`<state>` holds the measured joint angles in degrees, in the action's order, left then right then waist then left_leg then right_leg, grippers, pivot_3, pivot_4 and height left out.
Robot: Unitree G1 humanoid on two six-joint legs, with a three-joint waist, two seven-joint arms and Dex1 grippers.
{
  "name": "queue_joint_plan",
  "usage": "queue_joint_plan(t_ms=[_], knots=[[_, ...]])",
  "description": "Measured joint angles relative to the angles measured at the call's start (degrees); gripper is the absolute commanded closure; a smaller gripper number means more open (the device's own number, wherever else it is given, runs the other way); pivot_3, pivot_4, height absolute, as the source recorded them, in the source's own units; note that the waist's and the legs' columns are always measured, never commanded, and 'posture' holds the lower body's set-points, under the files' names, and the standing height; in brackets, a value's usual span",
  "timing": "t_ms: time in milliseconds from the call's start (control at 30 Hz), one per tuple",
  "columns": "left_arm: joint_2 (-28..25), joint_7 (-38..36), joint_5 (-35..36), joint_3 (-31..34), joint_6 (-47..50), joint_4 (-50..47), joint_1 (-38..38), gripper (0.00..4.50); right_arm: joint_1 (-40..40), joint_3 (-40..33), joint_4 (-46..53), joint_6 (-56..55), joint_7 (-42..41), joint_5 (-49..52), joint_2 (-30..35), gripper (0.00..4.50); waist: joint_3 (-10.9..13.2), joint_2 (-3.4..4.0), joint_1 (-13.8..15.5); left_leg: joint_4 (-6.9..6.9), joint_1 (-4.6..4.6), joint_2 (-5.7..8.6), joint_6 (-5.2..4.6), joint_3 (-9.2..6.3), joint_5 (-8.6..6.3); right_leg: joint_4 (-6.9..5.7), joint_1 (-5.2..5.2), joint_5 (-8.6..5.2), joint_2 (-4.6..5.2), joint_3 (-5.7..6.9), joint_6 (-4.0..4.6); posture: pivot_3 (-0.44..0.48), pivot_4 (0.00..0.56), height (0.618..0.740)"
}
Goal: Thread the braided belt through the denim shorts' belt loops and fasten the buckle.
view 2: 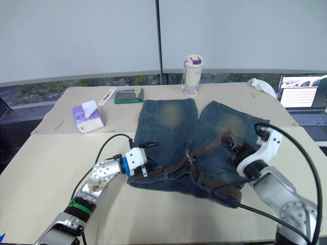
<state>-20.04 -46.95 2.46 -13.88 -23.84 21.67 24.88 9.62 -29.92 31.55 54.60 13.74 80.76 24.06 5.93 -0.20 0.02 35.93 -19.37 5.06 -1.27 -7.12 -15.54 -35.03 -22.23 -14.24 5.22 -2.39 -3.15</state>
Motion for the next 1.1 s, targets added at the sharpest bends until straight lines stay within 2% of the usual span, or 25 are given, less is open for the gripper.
queue_joint_plan(t_ms=[100, 200, 267, 433, 600, 900, 967, 1033, 1100], knots=[[1.32, -1.08, 4.59, 2.21, 1.38, -1.74, 0.14, 0.03, 7.2, 3.97, 0.28, -2.63, 5.41, 5.98, 0.08, 4.5, 0.0, 0.0, -0.18, -0.01, -0.01, -0.02, 0.0, -0.02, 0.0, 0.0, -0.02, 0.0, 0.03, 0.0, 0.0, 0.0, 0.15, 0.74], [5.22, -0.79, 11.34, 3.75, 8.54, -9.69, 0.4, 0.03, 12.11, 11.62, 0.22, -5.01, 11.44, 7.13, -4.23, 4.5, 0.03, -0.06, 0.1, 0.05, -0.11, -0.02, 0.0, -0.11, 0.0, 0.01, -0.02, 0.0, 0.09, 0.04, 0.0, 0.0, 0.15, 0.74], [6.85, -0.21, 13.25, 3.69, 11.91, -13.17, 1.25, 0.03, 13.23, 14.93, -0.5, -6.02, 13.62, 6.99, -6.24, 4.5, 0.03, -0.06, 0.21, 0.1, -0.15, 0.01, -0.01, -0.1, 0.0, 0.01, -0.02, 0.0, 0.11, 0.02, 0.0, 0.0, 0.15, 0.74], [10.31, 7.27, 9.3, 3.16, 17.15, -17.27, 2.15, 0.03, 14.44, 18.96, -2.8, -10.56, 18.14, 5.22, -11.82, 4.5, 0.0, -0.05, 0.18, 0.07, -0.05, 0.03, -0.01, -0.08, 0.0, -0.01, -0.01, 0.01, 0.05, -0.01, 0.0, 0.0, 0.15, 0.74], [12.48, 13.7, 4.13, 2.41, 18.08, -17.42, 2.07, 1.54, 14.44, 20.07, -2.99, -12.05, 19.09, 3.71, -11.83, 4.5, 0.0, -0.05, 0.09, 0.06, -0.04, 0.03, 0.01, -0.05, 0.01, -0.01, -0.02, 0.01, 0.0, -0.01, 0.0, 0.0, 0.15, 0.74], [13.48, 18.33, -1.64, 0.69, 18.12, -17.83, 1.4, 4.46, 14.35, 20.85, -2.93, -13.88, 19.64, 2.68, -11.65, 4.5, 0.0, -0.04, 0.06, 0.04, -0.03, 0.03, 0.0, -0.04, 0.01, 0.0, -0.02, 0.01, 0.01, -0.01, 0.01, 0.0, 0.15, 0.74], [13.92, 18.61, -1.69, 0.35, 19.99, -18.27, 1.38, 4.5, 14.02, 21.37, -2.86, -13.88, 18.89, 1.17, -10.43, 3.64, 0.0, -0.04, 0.08, 0.04, -0.04, 0.03, 0.0, -0.03, 0.01, 0.0, -0.02, 0.01, 0.01, -0.01, 0.0, 0.0, 0.15, 0.74], [14.06, 18.49, -0.32, 0.43, 24.71, -19.68, 1.14, 4.5, 13.66, 21.72, -2.77, -14.07, 16.13, 0.39, -10.06, 3.11, 0.0, -0.05, -0.03, 0.04, -0.04, 0.01, 0.0, -0.03, 0.01, 0.01, -0.01, 0.0, -0.03, -0.01, 0.0, 0.0, 0.15, 0.74], [14.29, 18.01, 1.47, 0.56, 30.37, -21.02, 0.16, 4.5, 13.54, 22.23, -2.32, -14.69, 12.73, -1.07, -9.8, 2.3, -0.01, -0.02, -0.31, 0.02, -0.02, 0.01, 0.0, -0.03, 0.0, 0.0, -0.01, 0.0, -0.04, 0.0, 0.0, 0.0, 0.15, 0.74]])
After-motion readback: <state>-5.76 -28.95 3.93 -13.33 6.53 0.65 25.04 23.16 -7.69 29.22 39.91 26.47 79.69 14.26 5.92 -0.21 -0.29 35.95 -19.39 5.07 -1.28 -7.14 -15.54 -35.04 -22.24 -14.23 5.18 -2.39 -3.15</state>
